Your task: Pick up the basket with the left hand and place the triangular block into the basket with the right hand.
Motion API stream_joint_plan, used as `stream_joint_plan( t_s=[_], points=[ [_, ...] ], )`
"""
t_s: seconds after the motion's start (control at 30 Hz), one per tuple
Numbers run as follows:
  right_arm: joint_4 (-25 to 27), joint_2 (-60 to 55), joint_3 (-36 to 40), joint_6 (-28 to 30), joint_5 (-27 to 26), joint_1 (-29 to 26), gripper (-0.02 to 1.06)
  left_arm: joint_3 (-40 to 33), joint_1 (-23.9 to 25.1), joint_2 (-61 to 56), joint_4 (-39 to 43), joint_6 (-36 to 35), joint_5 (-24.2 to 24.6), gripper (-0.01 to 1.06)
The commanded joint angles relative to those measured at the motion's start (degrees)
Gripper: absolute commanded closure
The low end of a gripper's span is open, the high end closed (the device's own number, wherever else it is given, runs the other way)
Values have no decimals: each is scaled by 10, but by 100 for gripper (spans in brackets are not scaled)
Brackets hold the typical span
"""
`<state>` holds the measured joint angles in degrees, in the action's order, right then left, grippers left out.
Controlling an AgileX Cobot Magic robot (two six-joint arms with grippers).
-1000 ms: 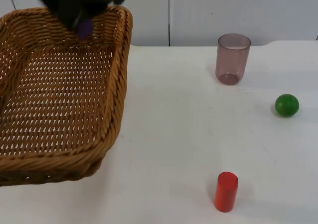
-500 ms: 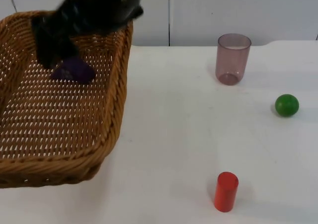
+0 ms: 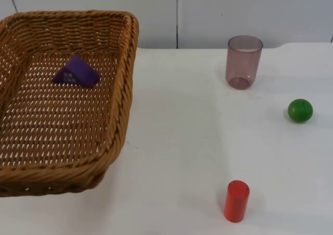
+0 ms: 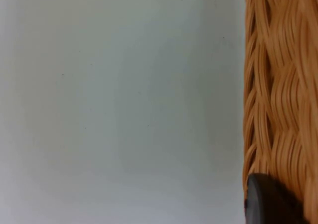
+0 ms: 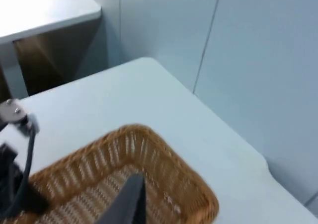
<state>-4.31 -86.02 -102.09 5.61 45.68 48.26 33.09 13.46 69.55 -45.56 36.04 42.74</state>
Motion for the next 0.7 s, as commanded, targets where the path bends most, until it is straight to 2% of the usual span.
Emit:
stream_joint_plan(
  t_s=[0.0,0.07,0.1,0.17,0.27,0.47,0.63,0.67],
  points=[
    [-3,48,63,-3,3,2,-1,2,2,-3,-23,-4,2,105],
    [-3,98,132,-14,-24,2,-1,2,2,-3,-23,-4,2,105],
    [-3,98,132,-14,-24,2,-1,2,2,-3,-23,-4,2,105],
    [-3,141,186,-19,-48,2,-1,2,2,-3,-23,-2,2,105],
    [-3,195,248,-19,-54,2,-1,2,2,-3,-23,0,-1,105],
    [-3,253,302,-19,-67,2,-1,4,2,24,-60,11,-23,105],
    [-3,298,332,-21,-82,2,-1,41,-53,127,-101,40,-83,105],
    [-3,298,332,-21,-82,2,-1,41,-53,127,-101,40,-83,105]
  ],
)
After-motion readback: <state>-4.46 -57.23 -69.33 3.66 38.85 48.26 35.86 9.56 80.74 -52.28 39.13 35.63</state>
